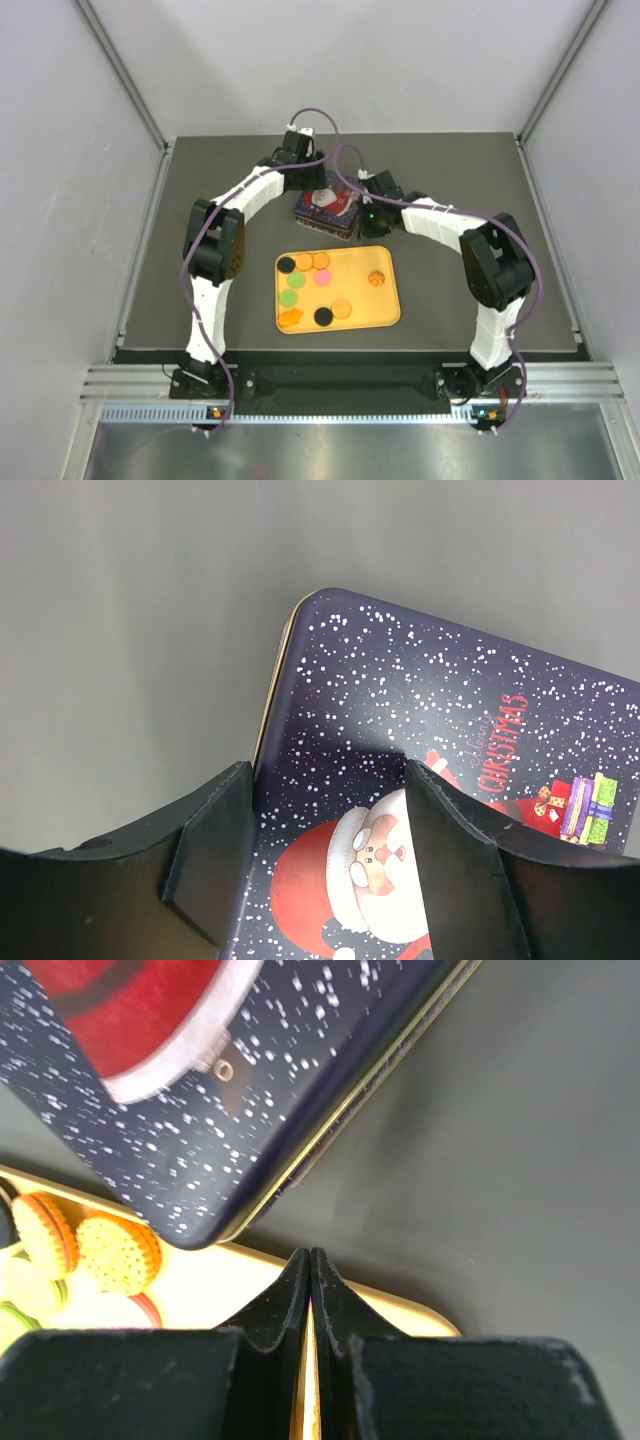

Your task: Pack the cookies

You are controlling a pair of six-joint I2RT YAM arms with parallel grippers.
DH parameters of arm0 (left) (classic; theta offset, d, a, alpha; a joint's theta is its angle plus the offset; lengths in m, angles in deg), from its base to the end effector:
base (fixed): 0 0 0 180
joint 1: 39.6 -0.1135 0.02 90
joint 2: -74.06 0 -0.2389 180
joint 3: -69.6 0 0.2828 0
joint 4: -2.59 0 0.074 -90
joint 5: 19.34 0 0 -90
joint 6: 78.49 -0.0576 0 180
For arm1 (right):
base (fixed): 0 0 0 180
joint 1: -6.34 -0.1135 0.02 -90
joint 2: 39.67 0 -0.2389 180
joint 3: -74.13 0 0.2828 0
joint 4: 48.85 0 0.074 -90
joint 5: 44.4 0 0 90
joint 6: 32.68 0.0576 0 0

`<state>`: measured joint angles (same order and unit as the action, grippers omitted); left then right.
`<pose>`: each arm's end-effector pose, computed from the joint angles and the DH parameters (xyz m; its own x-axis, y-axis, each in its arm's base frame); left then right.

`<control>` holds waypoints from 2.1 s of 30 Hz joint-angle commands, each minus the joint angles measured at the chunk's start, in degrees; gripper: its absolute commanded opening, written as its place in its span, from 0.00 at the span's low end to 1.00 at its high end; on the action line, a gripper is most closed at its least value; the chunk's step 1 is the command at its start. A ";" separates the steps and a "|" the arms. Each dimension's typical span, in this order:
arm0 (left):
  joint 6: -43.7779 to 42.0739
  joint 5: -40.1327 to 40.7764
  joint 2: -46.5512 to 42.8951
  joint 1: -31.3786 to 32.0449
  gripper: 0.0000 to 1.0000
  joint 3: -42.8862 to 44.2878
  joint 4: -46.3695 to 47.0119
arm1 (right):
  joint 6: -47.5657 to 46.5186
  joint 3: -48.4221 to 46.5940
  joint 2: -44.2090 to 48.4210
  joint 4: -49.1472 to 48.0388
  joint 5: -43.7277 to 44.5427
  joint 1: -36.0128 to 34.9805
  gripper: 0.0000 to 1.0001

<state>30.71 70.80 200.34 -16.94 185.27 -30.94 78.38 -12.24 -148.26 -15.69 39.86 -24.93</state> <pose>0.4926 -0.2055 0.1624 -0.7331 -0.0503 -0.6783 0.1510 0.9603 -0.2344 0.3667 0.2295 0.1249 -0.8595 -0.1036 -0.5006 -0.2745 0.9196 0.2810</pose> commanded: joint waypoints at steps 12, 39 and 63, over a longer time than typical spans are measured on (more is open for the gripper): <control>-1.80 1.35 4.68 0.28 0.66 -1.99 -10.19 | -1.72 -17.89 2.95 4.67 2.92 -0.90 0.00; -2.06 1.53 4.68 0.02 0.66 -2.34 -10.45 | -1.55 -9.19 -0.22 -0.25 3.10 -1.52 0.00; -3.03 0.21 3.10 -0.51 0.70 1.00 -11.68 | -1.64 -14.38 3.21 1.07 -0.85 1.38 0.20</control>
<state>30.47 70.21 200.47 -17.23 186.58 -33.37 77.35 -22.69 -149.42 -14.03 40.23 -23.60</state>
